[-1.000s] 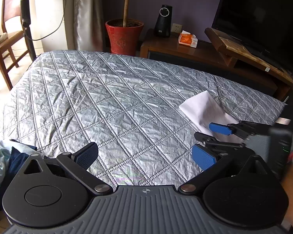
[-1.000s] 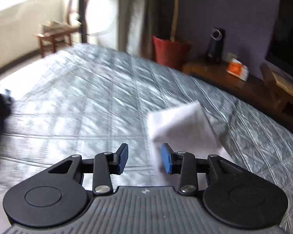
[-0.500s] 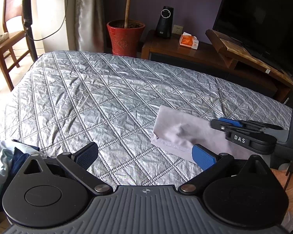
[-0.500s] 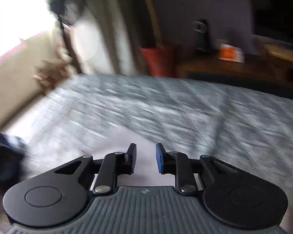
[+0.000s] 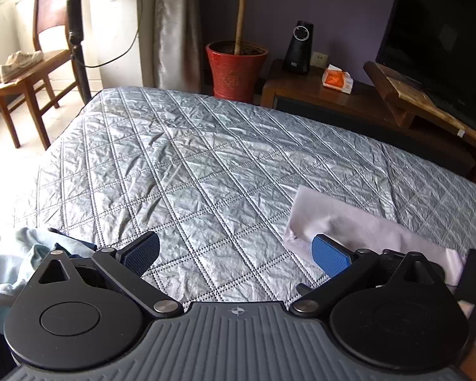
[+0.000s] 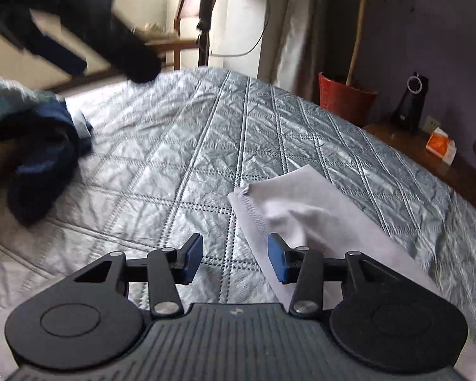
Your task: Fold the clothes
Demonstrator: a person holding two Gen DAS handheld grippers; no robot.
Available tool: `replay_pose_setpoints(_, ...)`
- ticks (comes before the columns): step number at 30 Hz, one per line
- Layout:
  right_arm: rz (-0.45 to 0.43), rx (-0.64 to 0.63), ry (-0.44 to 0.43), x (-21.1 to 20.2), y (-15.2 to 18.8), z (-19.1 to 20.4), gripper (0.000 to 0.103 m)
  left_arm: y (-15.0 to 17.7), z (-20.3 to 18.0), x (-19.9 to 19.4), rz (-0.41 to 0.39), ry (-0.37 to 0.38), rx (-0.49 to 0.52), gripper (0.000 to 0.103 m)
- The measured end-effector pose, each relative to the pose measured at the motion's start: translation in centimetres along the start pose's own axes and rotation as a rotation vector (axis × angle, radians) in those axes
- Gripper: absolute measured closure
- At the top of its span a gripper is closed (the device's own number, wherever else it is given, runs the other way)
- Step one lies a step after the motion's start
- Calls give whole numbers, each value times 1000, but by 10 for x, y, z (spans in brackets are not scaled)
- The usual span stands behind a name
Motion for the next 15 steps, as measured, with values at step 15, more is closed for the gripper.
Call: replay_pose_setpoints(15, 52, -59, -234, -17, 6, 26, 70, 2, 10, 1, 22, 12, -52, 0)
Point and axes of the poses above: each gripper's, at about its wrist camera, not at the fingertips, and x roughly the way its jaws point, z to its left, y to its underside, the point moved 5 cm from there along x, roughly the way its jaws point, and after that the axes turned 2 degrees about x, right-handed, at the moved point
